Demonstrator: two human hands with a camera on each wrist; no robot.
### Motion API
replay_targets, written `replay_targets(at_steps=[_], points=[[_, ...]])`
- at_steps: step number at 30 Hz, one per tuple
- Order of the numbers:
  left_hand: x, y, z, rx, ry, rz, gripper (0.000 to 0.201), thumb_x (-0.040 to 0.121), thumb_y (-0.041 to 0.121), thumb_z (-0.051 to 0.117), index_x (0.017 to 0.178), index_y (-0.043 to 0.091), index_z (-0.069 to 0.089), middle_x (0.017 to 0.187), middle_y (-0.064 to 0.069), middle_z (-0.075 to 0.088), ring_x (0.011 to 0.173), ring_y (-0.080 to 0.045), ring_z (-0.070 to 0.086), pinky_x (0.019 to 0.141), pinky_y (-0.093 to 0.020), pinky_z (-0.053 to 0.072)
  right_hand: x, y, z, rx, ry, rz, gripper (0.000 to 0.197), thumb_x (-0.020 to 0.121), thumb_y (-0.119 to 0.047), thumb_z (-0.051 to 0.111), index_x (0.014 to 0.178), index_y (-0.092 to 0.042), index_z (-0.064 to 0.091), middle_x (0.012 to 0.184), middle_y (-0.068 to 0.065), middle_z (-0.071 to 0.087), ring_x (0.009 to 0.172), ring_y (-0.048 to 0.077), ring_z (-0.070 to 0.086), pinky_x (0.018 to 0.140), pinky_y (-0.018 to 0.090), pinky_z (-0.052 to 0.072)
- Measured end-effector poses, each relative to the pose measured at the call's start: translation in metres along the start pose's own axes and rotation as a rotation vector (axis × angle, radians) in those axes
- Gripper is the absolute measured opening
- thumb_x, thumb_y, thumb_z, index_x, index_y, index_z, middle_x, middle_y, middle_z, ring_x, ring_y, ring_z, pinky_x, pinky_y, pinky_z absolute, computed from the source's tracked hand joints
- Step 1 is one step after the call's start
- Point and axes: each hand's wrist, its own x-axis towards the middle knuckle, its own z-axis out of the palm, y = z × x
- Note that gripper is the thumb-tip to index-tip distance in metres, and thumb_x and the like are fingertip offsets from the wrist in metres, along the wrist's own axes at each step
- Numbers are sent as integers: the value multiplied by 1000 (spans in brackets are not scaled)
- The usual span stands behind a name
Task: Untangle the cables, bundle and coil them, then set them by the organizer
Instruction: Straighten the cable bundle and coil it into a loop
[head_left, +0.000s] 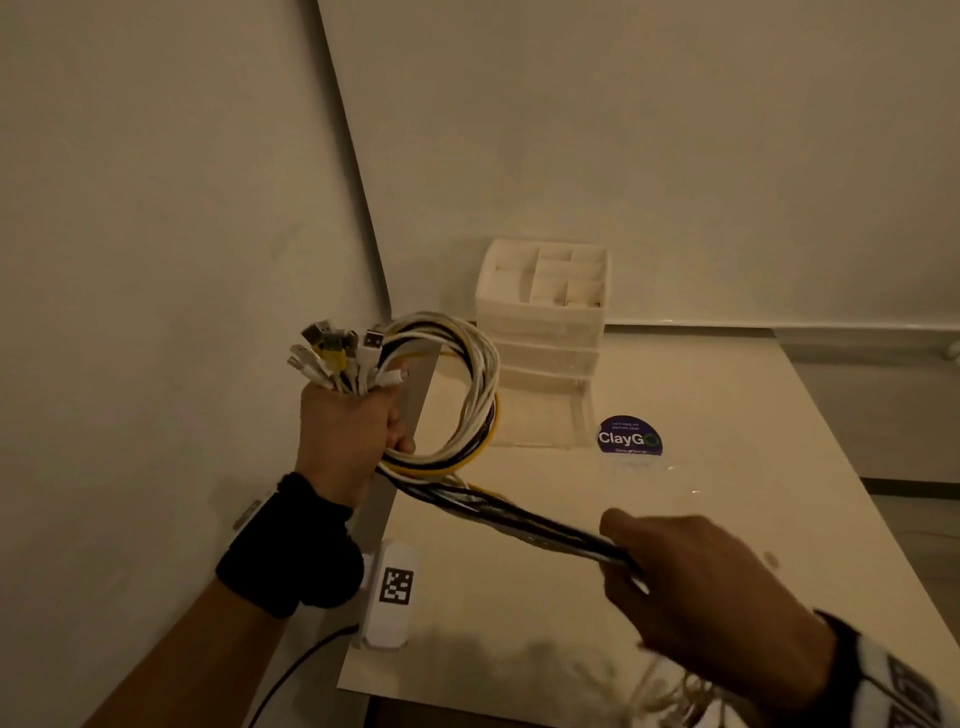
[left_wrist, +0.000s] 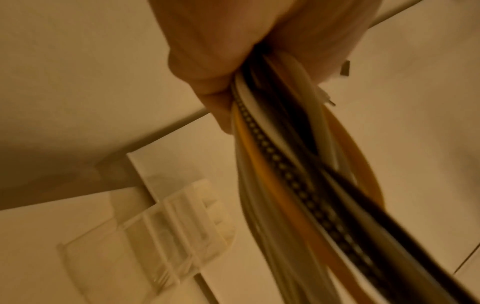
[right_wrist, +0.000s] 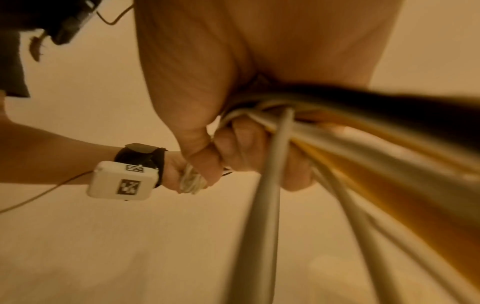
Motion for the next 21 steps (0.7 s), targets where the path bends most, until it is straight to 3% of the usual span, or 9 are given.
replay_targets(at_steps=[4, 7, 10, 12, 15, 16, 18, 19, 21], points=[[-5, -9, 3, 65, -285, -243, 22, 89, 10, 64, 73, 8, 50, 51, -4, 31, 38, -12, 27, 40, -21, 35, 17, 14, -30, -93, 167, -262, 11, 74, -37, 44, 78, -30, 36, 56, -10, 49, 43, 15, 48, 35, 30, 40], [-12, -23, 12, 54, -442, -419, 23, 86, 8, 66, 72, 7, 48, 52, -3, 36, 37, -12, 32, 39, -21, 38, 34, 20, -45, -44, 248, -432, 16, 74, -31, 55, 77, -29, 38, 57, -10, 49, 45, 14, 43, 38, 28, 39], [-20, -38, 19, 40, -604, -475, 19, 79, 9, 71, 74, 5, 53, 54, -6, 43, 39, -15, 44, 42, -24, 44, 44, 24, -42, 186, 398, -502, 27, 65, -12, 64, 77, -24, 43, 58, -10, 47, 49, 10, 38, 45, 24, 39], [-24, -47, 24, 45, -708, -449, 21, 77, 10, 77, 80, 2, 57, 63, -13, 53, 50, -22, 55, 50, -30, 51, 50, 22, -35, 363, 490, -527, 32, 57, 4, 63, 74, -19, 47, 59, -6, 46, 53, 9, 35, 51, 18, 34], [-33, -55, 38, 153, -759, -286, 39, 76, 10, 79, 106, -6, 61, 100, -27, 64, 88, -43, 63, 79, -51, 55, 59, 13, -22, 642, 570, -533, 13, 57, 9, 57, 61, -2, 51, 65, 5, 46, 58, 18, 41, 51, 29, 33], [-37, -58, 43, 222, -750, -191, 39, 76, 12, 78, 111, 1, 64, 106, -22, 66, 99, -36, 64, 83, -46, 55, 61, 9, -17, 719, 595, -524, 6, 60, 4, 55, 60, -1, 51, 67, 7, 45, 60, 21, 43, 51, 32, 33], [-42, -62, 51, 297, -708, -31, 42, 75, 22, 78, 114, 15, 65, 108, -10, 68, 102, -15, 64, 85, -21, 50, 61, 5, -9, 842, 639, -492, 6, 64, -6, 51, 60, -3, 48, 71, 8, 43, 65, 23, 42, 54, 33, 32], [-43, -65, 53, 281, -688, 9, 48, 73, 25, 80, 117, 15, 62, 108, -14, 67, 102, -16, 64, 84, -17, 49, 60, 6, -6, 883, 648, -483, 7, 64, -9, 51, 61, -4, 47, 73, 8, 42, 66, 23, 42, 55, 33, 32], [-41, -69, 51, 255, -686, 39, 53, 74, 23, 82, 121, 10, 59, 109, -25, 63, 102, -30, 62, 85, -28, 53, 59, 10, -4, 929, 638, -476, 12, 65, -11, 53, 61, -3, 46, 76, 9, 44, 68, 24, 44, 57, 34, 34]])
